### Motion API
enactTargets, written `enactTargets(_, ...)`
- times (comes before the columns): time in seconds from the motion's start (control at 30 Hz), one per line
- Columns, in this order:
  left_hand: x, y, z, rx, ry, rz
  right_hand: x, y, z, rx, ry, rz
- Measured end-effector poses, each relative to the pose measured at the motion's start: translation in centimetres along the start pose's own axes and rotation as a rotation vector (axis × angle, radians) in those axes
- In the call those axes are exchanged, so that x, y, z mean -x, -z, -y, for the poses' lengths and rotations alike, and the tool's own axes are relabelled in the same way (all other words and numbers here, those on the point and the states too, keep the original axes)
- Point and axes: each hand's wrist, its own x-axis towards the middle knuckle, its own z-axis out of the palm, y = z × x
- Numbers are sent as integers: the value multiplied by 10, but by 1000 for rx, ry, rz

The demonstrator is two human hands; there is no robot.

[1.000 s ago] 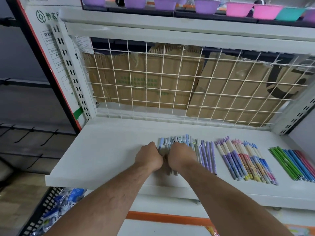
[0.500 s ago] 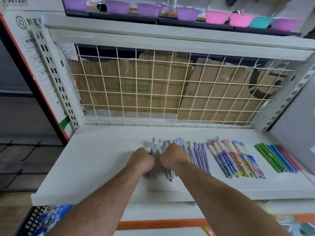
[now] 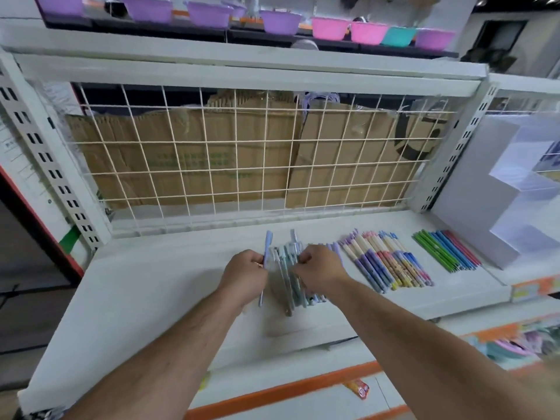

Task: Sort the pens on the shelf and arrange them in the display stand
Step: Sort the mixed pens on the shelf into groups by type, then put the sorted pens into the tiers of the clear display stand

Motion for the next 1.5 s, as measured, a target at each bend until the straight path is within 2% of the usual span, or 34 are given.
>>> enactTargets(0.2, 6, -20, -28, 15, -103, -6, 12, 22, -12, -172, -67, -45)
enactTargets(0.53, 31, -67, -68, 43, -193, 58, 43, 79, -51, -216, -63, -139)
enactTargets(0.73, 58, -119, -102, 20, -252, 109, 61, 126, -99, -302, -46, -209)
enactTargets(1.17, 138, -266, -184, 49, -285, 131, 107, 260, -218, -359, 39, -220)
enactTargets(1.5, 122, -327, -243, 24, -341, 122, 65, 323, -269, -401, 72, -261)
